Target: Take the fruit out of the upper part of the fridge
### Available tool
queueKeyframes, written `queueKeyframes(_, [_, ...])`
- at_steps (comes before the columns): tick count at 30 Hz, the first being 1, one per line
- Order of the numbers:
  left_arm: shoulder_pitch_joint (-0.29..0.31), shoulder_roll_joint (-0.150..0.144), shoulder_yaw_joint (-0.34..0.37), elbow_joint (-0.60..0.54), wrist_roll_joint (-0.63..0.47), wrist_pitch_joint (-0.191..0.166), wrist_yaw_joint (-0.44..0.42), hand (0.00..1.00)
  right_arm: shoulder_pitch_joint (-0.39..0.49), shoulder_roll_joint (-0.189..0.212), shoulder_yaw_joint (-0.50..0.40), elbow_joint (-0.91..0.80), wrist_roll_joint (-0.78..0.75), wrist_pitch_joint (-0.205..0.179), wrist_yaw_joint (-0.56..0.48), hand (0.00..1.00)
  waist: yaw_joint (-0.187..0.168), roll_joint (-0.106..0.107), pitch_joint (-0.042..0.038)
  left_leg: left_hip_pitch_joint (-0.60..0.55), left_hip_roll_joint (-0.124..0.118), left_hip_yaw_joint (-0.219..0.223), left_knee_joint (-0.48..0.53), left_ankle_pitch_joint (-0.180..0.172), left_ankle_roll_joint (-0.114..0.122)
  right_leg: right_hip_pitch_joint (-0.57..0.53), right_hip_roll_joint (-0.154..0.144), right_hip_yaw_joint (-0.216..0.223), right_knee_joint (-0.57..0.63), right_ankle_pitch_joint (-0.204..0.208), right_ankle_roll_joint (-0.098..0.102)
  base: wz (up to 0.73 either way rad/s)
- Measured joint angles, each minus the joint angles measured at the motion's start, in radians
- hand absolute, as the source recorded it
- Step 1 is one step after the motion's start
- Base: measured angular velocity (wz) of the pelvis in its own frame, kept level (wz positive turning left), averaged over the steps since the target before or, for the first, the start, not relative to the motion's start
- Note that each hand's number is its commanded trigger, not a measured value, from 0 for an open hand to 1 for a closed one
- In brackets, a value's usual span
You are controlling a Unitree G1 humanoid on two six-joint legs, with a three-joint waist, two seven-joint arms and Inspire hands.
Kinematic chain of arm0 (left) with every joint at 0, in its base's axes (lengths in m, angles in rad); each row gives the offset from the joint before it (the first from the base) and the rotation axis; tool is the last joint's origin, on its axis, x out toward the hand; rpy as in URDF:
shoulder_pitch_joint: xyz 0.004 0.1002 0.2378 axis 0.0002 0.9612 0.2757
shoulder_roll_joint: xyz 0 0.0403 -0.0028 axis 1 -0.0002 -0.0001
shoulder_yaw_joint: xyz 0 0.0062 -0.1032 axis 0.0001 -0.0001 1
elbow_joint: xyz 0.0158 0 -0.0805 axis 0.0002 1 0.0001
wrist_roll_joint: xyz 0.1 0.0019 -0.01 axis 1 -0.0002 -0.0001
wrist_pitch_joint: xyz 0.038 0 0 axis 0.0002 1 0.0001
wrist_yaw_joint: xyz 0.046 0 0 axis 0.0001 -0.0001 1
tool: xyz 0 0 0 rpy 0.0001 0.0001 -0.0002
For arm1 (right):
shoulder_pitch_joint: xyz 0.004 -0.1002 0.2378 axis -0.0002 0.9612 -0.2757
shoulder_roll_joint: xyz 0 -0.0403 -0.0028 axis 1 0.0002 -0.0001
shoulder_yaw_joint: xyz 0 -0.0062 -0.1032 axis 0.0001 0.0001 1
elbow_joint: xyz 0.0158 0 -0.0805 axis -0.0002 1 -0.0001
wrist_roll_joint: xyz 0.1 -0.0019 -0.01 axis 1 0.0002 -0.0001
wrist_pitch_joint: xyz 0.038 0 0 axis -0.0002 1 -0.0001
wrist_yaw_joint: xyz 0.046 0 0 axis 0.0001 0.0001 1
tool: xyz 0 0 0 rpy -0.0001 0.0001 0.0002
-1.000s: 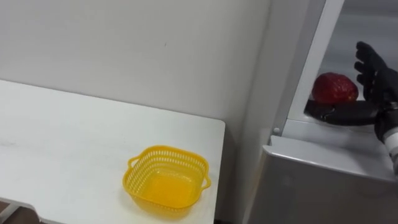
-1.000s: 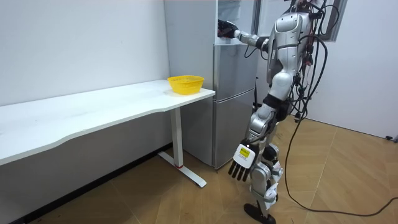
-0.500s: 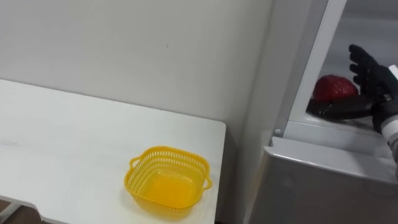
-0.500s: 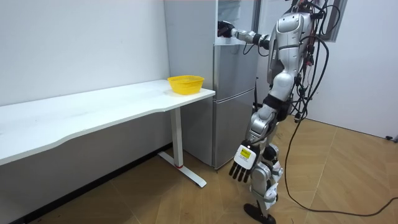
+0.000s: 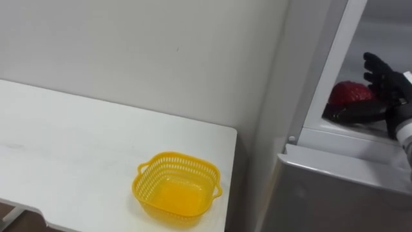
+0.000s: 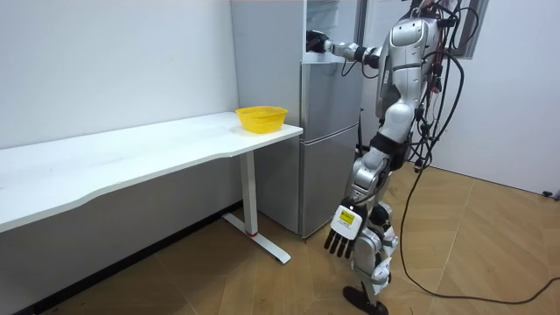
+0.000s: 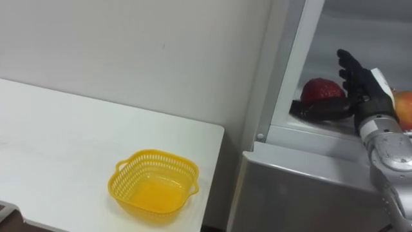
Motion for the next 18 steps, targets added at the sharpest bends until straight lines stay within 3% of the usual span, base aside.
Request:
queueKeyframes(3, [-0.001, 0.001, -0.002, 0.000, 0.000, 0.013, 0.000, 0.00, -0.037, -0.011, 0.014, 0.064, 0.024, 0.002, 0.047, 0.00, 0.000, 0.002, 0.0036, 0.009, 0.000, -0.005, -0.002, 0.000, 0.000, 0.009, 0.000, -0.002, -0.001, 0.000, 0.000, 0.01])
queueKeyframes(4, [-0.001, 0.001, -0.002, 0.000, 0.001, 0.015, 0.000, 0.00, -0.043, -0.013, 0.021, 0.078, 0.026, 0.003, 0.056, 0.05, 0.000, 0.002, 0.0055, 0.016, 0.000, -0.005, -0.003, 0.000, 0.000, 0.015, 0.000, -0.002, -0.001, 0.000, 0.000, 0.03])
queueKeyframes(5, [-0.002, 0.003, -0.002, 0.000, 0.001, 0.019, 0.000, 0.00, -0.044, -0.021, 0.028, 0.094, 0.032, 0.003, 0.074, 0.74, 0.000, 0.000, 0.0047, 0.020, 0.000, -0.006, -0.004, -0.001, -0.001, 0.019, 0.000, -0.002, -0.001, 0.000, 0.000, 0.00])
queueKeyframes(6, [-0.004, 0.006, -0.002, 0.000, 0.000, 0.019, 0.000, 0.00, -0.044, -0.029, 0.032, 0.101, 0.037, 0.004, 0.088, 0.96, 0.003, -0.002, 0.0061, 0.024, 0.001, -0.006, -0.006, -0.001, -0.001, 0.021, 0.000, -0.002, -0.001, 0.000, 0.000, 0.00])
queueKeyframes(7, [-0.004, 0.007, -0.003, 0.001, 0.000, 0.020, 0.001, 0.00, -0.044, -0.031, 0.036, 0.104, 0.037, 0.004, 0.096, 1.00, 0.004, -0.002, 0.0072, 0.025, 0.001, -0.006, -0.007, -0.001, -0.001, 0.023, 0.001, -0.002, -0.002, 0.000, 0.000, 0.00])
queueKeyframes(18, [-0.007, 0.008, -0.005, 0.002, 0.001, 0.040, 0.001, 0.00, -0.044, -0.051, 0.028, 0.131, 0.024, 0.021, 0.173, 1.00, 0.008, -0.007, 0.0063, 0.034, 0.000, -0.014, -0.006, -0.005, -0.007, 0.040, 0.009, -0.006, -0.017, 0.000, -0.001, 0.01])
